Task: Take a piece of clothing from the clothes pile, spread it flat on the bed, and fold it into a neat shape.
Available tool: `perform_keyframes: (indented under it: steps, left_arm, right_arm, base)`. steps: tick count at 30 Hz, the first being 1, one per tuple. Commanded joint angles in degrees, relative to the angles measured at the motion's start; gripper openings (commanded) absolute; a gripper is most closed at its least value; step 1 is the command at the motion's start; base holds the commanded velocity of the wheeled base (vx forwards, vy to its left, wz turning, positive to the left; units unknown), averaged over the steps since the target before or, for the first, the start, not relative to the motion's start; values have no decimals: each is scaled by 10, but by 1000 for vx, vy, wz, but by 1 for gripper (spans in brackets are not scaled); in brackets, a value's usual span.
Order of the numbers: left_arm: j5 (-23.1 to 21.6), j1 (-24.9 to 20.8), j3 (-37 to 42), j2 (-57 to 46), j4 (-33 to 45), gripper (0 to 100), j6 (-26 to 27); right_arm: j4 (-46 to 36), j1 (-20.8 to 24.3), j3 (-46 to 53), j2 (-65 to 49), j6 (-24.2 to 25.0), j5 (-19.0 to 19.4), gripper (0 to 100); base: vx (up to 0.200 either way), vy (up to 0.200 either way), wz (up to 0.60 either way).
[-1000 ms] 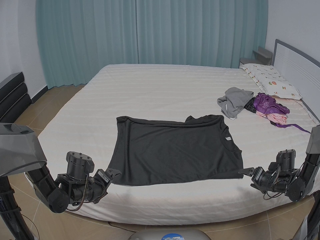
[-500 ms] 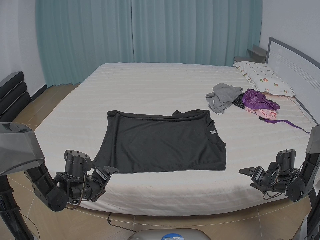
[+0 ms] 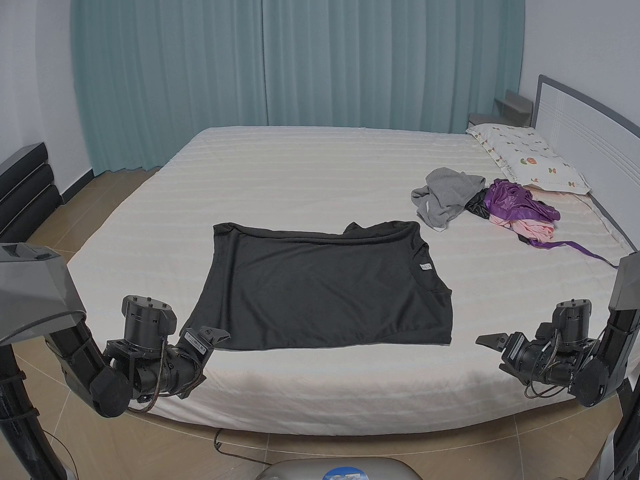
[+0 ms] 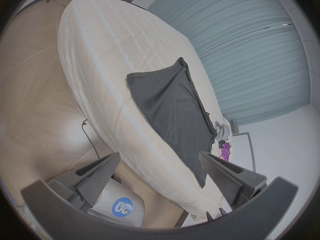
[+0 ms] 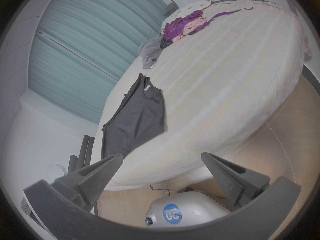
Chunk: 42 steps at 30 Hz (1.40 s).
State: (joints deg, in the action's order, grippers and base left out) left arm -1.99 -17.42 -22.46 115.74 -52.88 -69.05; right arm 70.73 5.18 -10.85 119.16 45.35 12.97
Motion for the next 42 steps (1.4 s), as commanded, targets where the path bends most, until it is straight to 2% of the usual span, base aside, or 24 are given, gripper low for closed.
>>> perform_keyframes:
  steps: [1,6,13,16,17,21,27,30,36,42]
  left_arm:
    - [-1,1,-3,3,0,100,0]
    - [1,11,-5,8,0,100,1]
    - [6,19,-3,25,1,100,24]
    - [26,26,12,42,2,100,83]
    - [46,32,9,56,1,100,99]
    - [86,46,-15,102,-5,100,104]
    - [101,59,-37,138,-26,100,130]
    - [126,70,-57,163,-35,100,145]
    - [130,89,-99,180,-31,100,147]
    - [139,87,-101,187,-33,100,164]
  right_arm:
    - [23,3,11,20,-1,-2,100]
    - [77,6,26,45,-2,-10,100]
    - [79,6,29,47,-2,-10,100]
    - [79,6,29,49,-2,-10,100]
    - [79,6,29,49,-2,-10,100]
    - [79,6,29,49,-2,-10,100]
    - [80,6,29,53,-2,-10,100]
    - [80,6,28,53,-2,-10,100]
    - [80,6,24,56,-2,-10,100]
    - [80,6,21,57,-3,-10,100]
  base:
    - [200,0,0]
    - [120,0,0]
    - [0,0,0]
    - [0,0,0]
    - [0,0,0]
    - [0,0,0]
    - [0,0,0]
    - [0,0,0]
    - [0,0,0]
    - [0,0,0]
